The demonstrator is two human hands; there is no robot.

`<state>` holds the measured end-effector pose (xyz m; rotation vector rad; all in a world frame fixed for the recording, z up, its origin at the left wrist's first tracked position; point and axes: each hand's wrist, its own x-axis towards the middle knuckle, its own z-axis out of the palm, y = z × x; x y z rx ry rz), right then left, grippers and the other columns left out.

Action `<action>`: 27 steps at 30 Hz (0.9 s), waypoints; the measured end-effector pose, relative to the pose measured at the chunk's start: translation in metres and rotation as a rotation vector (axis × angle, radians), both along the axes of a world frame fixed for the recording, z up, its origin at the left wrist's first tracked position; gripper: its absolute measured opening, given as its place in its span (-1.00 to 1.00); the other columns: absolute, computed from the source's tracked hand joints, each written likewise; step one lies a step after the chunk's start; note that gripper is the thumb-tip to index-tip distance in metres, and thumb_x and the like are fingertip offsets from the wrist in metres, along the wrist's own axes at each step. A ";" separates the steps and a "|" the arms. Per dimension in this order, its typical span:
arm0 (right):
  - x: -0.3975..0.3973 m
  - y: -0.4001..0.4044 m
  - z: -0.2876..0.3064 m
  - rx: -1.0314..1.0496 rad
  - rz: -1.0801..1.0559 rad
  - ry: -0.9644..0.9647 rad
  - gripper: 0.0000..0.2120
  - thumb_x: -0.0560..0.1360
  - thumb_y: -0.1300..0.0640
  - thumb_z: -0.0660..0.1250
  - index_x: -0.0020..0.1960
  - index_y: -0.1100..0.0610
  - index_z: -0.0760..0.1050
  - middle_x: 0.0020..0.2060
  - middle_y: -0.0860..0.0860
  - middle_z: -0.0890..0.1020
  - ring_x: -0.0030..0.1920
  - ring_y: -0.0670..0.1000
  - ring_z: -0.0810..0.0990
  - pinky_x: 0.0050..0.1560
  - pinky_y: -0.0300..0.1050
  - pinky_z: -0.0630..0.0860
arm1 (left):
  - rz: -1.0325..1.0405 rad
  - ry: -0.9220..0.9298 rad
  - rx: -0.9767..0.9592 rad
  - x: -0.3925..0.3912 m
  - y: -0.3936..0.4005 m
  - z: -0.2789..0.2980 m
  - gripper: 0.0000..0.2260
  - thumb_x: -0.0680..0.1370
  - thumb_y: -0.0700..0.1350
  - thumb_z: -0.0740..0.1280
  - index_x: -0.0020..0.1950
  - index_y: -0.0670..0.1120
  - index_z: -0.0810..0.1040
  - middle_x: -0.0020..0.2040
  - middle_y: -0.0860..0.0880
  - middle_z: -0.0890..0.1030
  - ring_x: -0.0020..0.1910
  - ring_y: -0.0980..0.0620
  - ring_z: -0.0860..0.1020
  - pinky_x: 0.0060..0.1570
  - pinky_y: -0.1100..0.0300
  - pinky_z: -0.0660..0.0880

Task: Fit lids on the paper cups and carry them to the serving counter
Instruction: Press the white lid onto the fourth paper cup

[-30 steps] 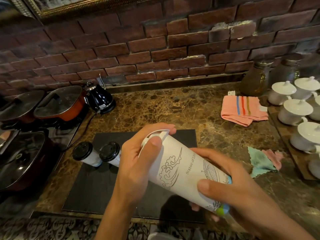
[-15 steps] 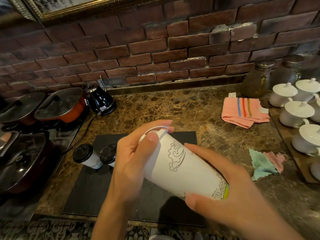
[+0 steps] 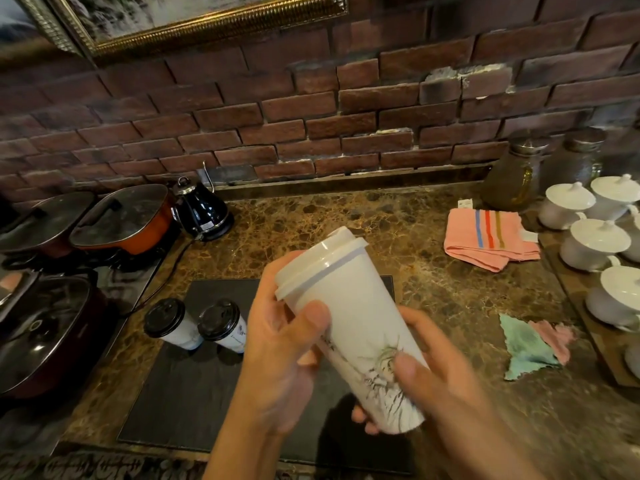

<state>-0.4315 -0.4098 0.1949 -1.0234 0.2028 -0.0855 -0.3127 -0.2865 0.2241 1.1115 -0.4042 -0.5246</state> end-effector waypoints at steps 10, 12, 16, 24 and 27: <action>-0.009 0.008 0.013 -0.229 -0.089 -0.032 -0.37 0.25 -0.25 0.57 0.28 -0.27 0.48 0.10 -0.03 0.71 -0.10 0.02 0.75 -0.24 -0.22 0.65 | -0.028 0.052 0.017 -0.001 0.003 0.001 -0.35 0.12 0.15 0.71 0.17 0.12 0.64 0.13 -0.11 0.66 0.11 -0.14 0.66 0.03 -0.24 0.61; -0.019 0.003 0.017 -0.014 0.058 -0.091 -0.27 0.23 -0.25 0.61 0.30 0.02 0.55 -0.04 0.25 0.72 -0.34 0.13 0.72 -0.38 -0.10 0.64 | -0.074 0.070 0.006 0.000 0.007 0.002 -0.36 0.11 0.15 0.71 0.16 0.14 0.65 0.10 -0.11 0.68 0.07 -0.15 0.67 -0.06 -0.19 0.64; -0.024 0.011 0.009 0.247 0.266 0.050 0.44 -0.12 -0.64 0.33 0.50 0.28 0.32 0.23 0.36 0.58 -0.57 -0.23 0.58 -0.15 -0.12 0.63 | -0.109 0.107 -0.010 -0.003 0.009 0.003 -0.36 0.11 0.12 0.72 0.15 0.11 0.64 0.07 -0.18 0.67 -0.02 -0.20 0.67 -0.36 0.05 0.65; -0.004 0.010 0.005 -0.731 -0.148 0.125 -0.27 0.22 -0.35 0.45 0.29 -0.54 0.18 0.12 -0.48 0.48 0.05 -0.26 0.61 -0.17 -0.13 0.67 | 0.041 0.010 0.143 -0.006 0.006 -0.002 -0.34 0.12 0.21 0.69 0.16 0.10 0.63 0.09 -0.10 0.70 0.08 -0.15 0.68 -0.05 -0.12 0.64; -0.005 0.013 -0.002 -0.719 -0.183 0.084 -0.30 0.23 -0.31 0.45 0.28 -0.54 0.20 0.10 -0.47 0.49 0.05 -0.27 0.61 -0.20 -0.15 0.68 | 0.015 0.013 0.122 -0.006 0.007 0.000 -0.38 0.16 0.19 0.67 0.17 0.09 0.63 0.05 -0.05 0.70 0.02 -0.07 0.69 -0.18 0.06 0.67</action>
